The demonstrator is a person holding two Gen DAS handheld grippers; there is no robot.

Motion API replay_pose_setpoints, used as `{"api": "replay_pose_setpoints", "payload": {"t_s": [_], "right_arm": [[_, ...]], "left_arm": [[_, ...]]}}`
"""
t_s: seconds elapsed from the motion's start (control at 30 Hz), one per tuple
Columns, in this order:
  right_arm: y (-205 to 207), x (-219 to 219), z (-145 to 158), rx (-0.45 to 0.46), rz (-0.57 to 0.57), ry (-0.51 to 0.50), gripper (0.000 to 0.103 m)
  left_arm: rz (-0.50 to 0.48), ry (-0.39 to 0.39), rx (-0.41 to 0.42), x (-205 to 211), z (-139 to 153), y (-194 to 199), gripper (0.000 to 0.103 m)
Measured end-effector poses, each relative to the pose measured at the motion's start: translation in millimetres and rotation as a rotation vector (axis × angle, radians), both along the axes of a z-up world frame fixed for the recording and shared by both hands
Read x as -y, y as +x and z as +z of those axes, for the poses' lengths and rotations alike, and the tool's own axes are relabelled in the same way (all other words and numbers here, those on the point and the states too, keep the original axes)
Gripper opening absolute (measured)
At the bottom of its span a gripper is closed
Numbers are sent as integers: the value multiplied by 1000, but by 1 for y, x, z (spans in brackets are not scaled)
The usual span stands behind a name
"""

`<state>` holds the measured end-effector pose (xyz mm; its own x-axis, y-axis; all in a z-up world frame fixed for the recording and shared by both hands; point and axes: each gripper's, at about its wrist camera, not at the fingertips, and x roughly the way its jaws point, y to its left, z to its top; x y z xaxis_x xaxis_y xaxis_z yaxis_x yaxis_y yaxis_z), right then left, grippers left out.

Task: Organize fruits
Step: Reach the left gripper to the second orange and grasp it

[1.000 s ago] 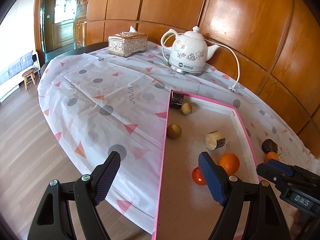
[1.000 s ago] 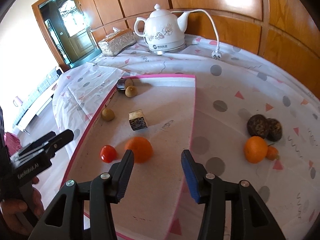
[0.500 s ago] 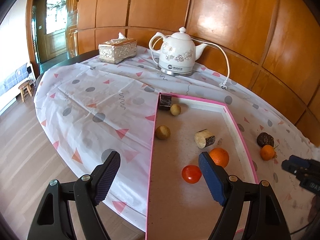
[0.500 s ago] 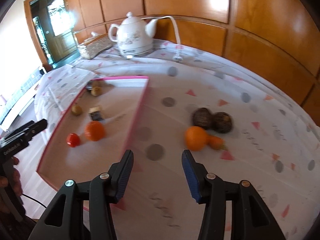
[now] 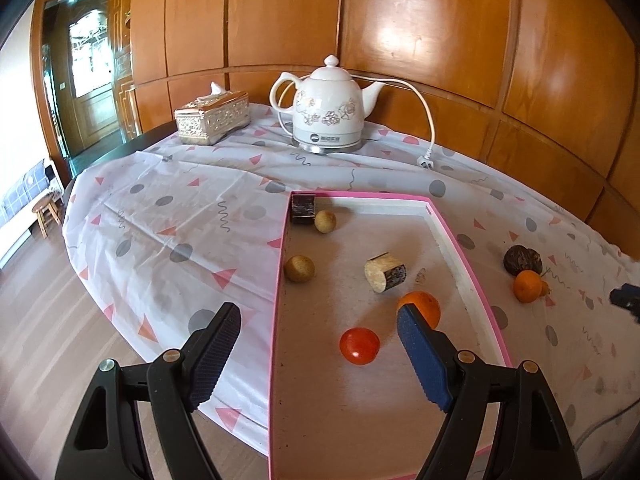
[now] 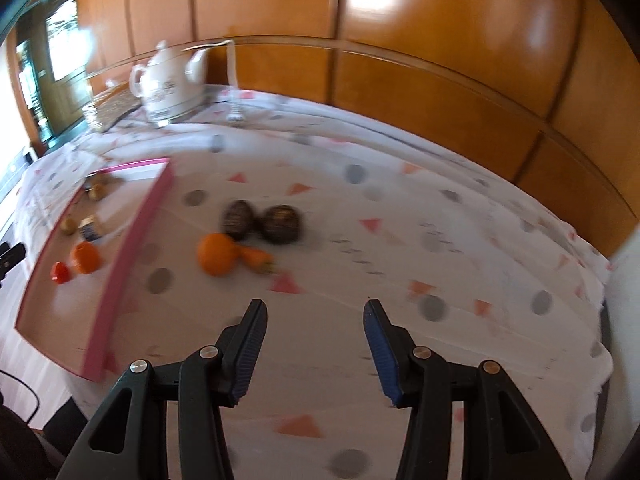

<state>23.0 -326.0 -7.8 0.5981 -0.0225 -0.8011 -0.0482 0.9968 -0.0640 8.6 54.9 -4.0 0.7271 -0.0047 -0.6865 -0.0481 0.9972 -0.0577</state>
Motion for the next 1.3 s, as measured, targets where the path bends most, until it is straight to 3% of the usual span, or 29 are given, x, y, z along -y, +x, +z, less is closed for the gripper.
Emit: {"api": "replay_pose_setpoints", "payload": {"t_s": [0.47,0.7,1.3], "right_arm": [[-14,119,5,13,-265,-103,51],[-25,176,-10,-5,-479,16,51],[-35,225,-18,-42,-700,81,51]], "left_arm": [[-84,107,47,35,14,2,81],[-140,125,57,59,20,9,81],[-328,81,-46,136,8,36,81]]}}
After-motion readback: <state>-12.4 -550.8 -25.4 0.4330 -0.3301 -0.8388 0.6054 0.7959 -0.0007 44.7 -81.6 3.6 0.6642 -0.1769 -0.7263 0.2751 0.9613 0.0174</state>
